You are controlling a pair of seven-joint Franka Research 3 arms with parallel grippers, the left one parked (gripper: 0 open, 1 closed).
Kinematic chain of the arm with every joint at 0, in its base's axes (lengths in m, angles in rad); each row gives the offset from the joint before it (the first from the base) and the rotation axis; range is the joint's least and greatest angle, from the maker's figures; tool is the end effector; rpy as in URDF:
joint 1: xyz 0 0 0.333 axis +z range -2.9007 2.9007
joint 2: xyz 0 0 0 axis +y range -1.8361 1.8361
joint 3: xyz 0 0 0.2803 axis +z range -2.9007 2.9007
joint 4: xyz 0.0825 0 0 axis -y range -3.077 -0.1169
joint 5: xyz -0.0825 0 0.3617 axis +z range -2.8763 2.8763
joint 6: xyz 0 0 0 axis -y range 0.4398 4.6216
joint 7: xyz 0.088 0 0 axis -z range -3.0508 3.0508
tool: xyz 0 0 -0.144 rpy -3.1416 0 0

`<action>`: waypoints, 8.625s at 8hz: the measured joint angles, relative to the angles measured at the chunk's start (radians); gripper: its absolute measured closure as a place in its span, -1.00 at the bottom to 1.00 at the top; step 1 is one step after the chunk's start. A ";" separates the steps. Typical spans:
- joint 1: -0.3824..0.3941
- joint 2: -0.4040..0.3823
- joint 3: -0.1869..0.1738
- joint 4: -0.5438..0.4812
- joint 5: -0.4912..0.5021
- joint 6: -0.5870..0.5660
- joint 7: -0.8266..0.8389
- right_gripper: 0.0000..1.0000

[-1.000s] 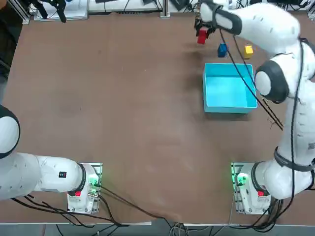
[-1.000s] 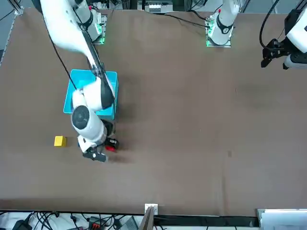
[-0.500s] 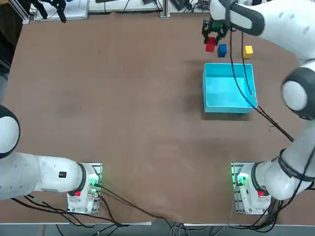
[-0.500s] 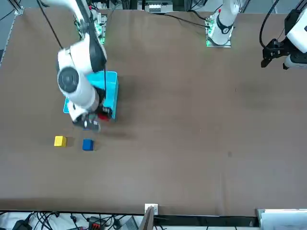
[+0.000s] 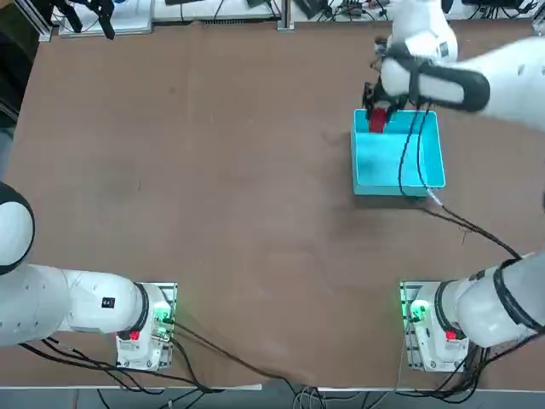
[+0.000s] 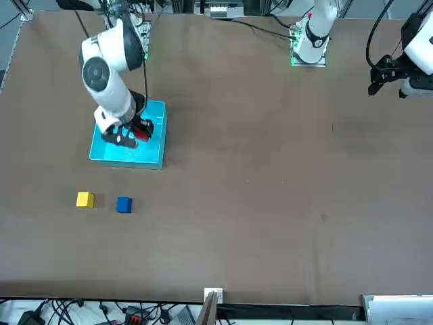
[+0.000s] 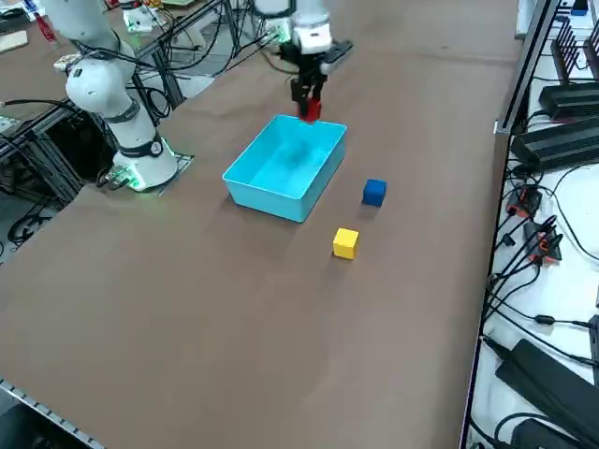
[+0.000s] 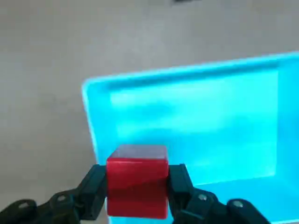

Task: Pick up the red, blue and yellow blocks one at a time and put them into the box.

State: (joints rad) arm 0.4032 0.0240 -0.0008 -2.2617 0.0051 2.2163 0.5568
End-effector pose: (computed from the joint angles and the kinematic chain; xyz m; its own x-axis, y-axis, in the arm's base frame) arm 0.4546 0.1938 0.2867 0.9856 -0.1577 -0.0609 -0.1559 -0.9872 0.0334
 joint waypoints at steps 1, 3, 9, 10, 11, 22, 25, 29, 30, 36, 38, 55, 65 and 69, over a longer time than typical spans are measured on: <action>0.015 -0.030 0.001 -0.081 -0.001 0.033 -0.009 -0.39; 0.041 -0.046 0.002 -0.181 -0.002 0.127 -0.019 -0.39; 0.041 -0.040 -0.002 -0.259 -0.004 0.231 -0.090 -0.41; 0.039 -0.040 -0.004 -0.259 -0.004 0.231 -0.091 -0.43; 0.038 -0.039 -0.006 -0.259 -0.004 0.231 -0.092 -0.68; -0.206 0.400 -0.027 0.509 -0.004 0.040 -0.352 -1.00; -0.206 0.612 -0.026 0.707 -0.022 0.038 -0.379 -1.00; -0.228 0.722 -0.027 0.786 -0.112 0.035 -0.448 -1.00; -0.232 0.724 -0.027 0.786 -0.112 0.030 -0.458 -1.00; -0.232 0.738 -0.024 0.779 -0.109 0.019 -0.456 -1.00; -0.232 0.753 -0.024 0.769 -0.109 0.020 -0.454 -0.93; -0.217 0.014 -0.009 -0.189 -0.055 0.178 -0.377 -0.40; -0.174 0.066 -0.004 -0.263 -0.055 0.317 -0.369 -0.40; -0.157 0.078 -0.003 -0.252 -0.055 0.318 -0.369 -0.99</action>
State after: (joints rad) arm 0.2464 0.1020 -0.0037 -2.5134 -0.0500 2.5346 0.1883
